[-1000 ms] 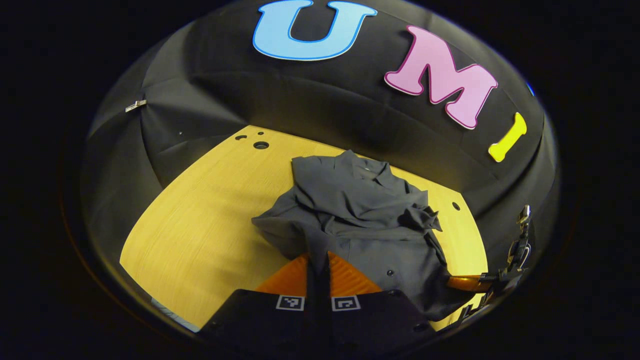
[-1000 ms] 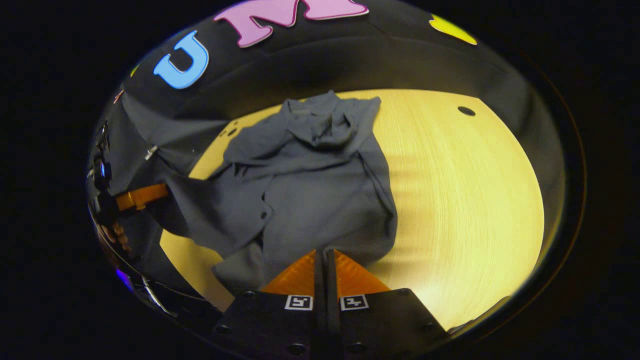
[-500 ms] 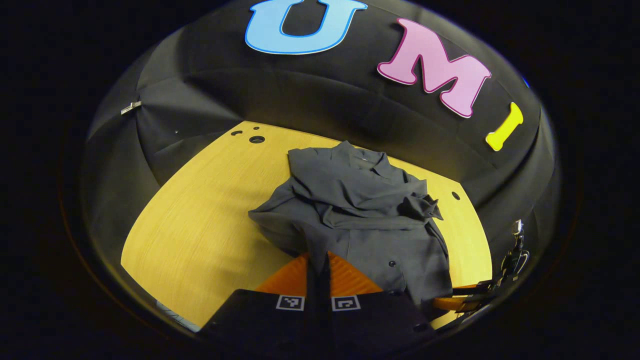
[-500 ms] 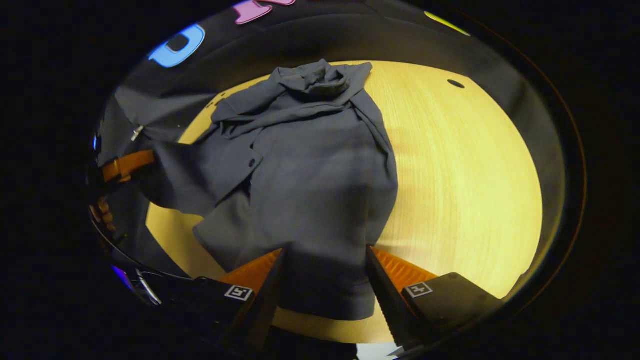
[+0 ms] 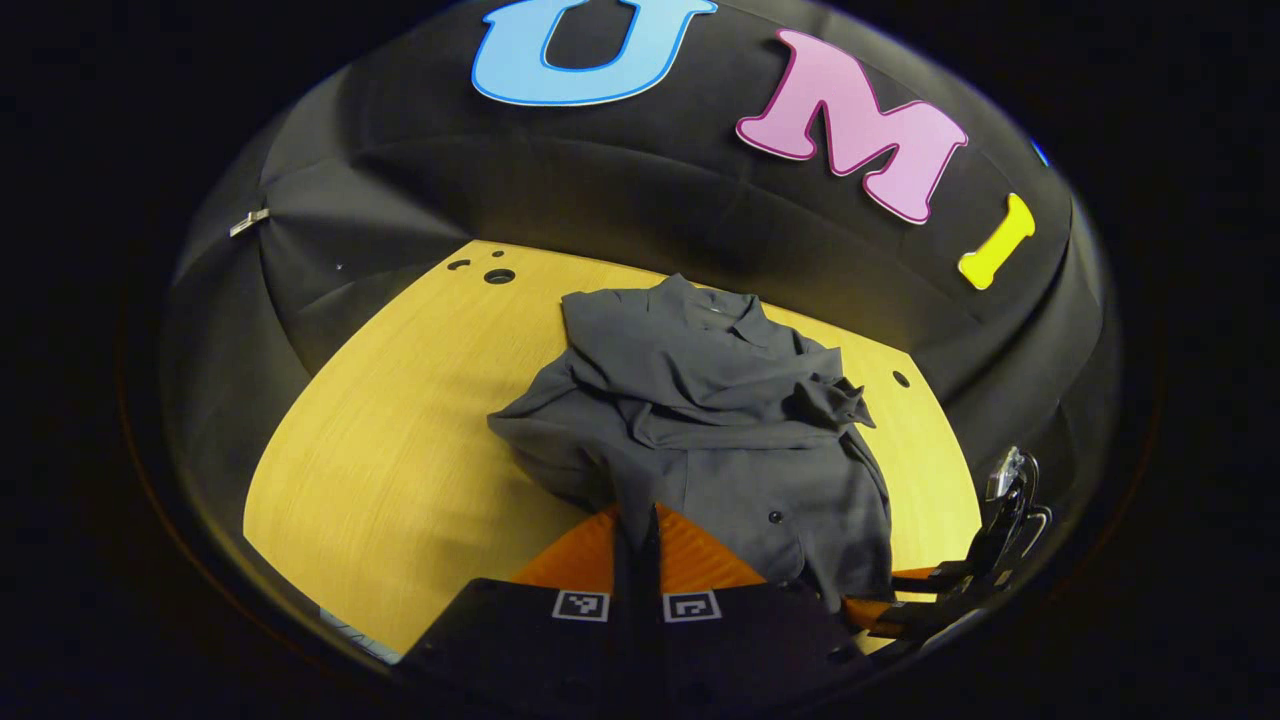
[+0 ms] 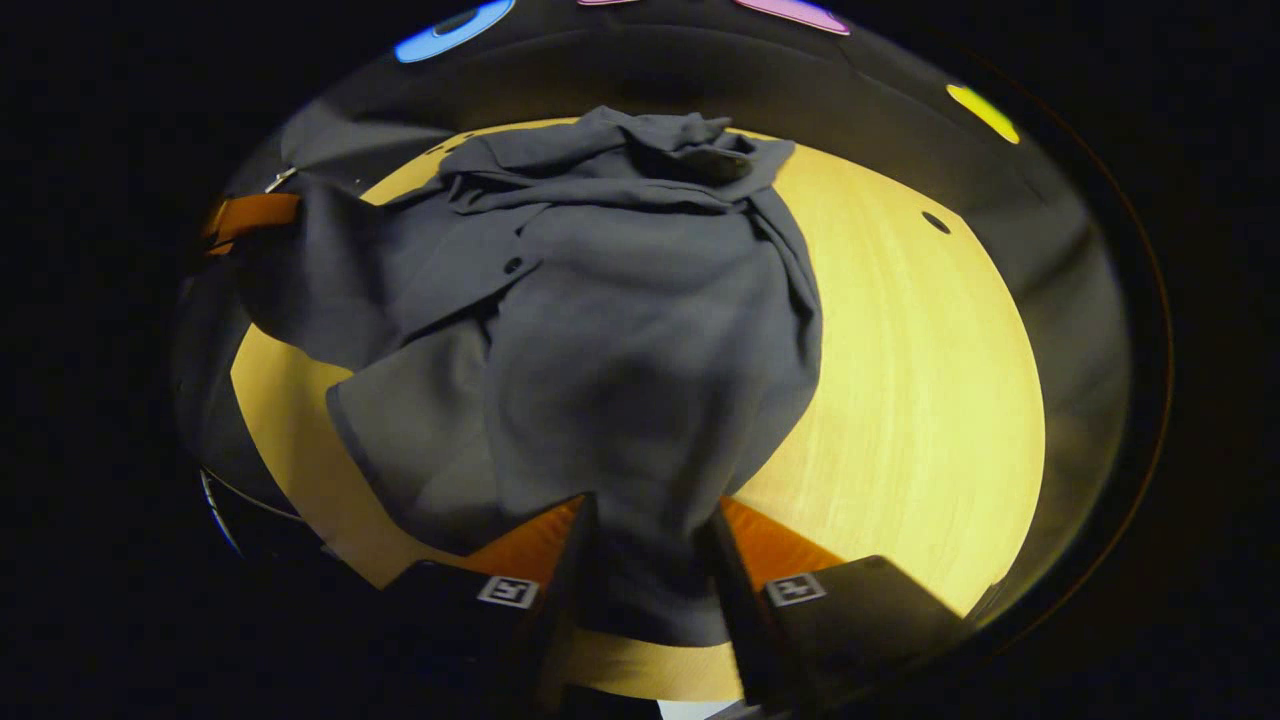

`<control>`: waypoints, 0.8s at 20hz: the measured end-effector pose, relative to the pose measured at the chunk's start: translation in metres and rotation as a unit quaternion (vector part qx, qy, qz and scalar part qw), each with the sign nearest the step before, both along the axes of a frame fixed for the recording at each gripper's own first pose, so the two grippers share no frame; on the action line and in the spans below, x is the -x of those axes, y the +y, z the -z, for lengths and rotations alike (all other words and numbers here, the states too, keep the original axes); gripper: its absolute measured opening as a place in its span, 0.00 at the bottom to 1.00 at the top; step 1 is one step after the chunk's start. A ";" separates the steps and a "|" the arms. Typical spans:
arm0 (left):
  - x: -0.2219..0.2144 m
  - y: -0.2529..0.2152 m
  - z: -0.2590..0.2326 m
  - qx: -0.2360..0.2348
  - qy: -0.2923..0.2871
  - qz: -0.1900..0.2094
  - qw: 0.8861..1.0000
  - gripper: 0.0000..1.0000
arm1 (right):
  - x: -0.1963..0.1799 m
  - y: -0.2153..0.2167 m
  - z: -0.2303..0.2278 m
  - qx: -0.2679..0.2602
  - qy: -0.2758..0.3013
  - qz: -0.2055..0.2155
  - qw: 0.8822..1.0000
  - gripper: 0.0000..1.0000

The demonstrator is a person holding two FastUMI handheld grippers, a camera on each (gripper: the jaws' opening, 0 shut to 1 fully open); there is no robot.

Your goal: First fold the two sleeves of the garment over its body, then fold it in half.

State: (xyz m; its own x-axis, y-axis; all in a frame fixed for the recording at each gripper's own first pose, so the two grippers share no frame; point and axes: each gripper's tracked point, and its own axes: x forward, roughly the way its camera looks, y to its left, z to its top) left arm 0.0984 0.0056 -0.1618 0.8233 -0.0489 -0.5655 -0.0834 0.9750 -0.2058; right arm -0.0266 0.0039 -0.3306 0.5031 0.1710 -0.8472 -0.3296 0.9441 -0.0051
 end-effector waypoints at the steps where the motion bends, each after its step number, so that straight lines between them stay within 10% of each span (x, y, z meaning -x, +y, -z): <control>1: 0.000 -0.001 0.000 0.003 -0.001 0.001 1.000 0.02 | -0.009 0.000 -0.002 -0.006 -0.015 0.009 1.000 0.40; 3: 0.001 -0.001 -0.003 0.001 -0.006 0.003 1.000 0.06 | -0.011 0.017 0.000 -0.071 0.001 0.010 0.997 0.07; 7: 0.005 0.002 -0.004 0.003 -0.009 0.000 1.000 0.06 | -0.026 0.030 -0.013 -0.219 0.036 0.098 0.970 0.05; 16: -0.007 0.008 -0.039 0.024 -0.061 0.008 0.998 0.06 | -0.098 0.028 -0.120 -0.223 -0.139 0.053 0.963 0.05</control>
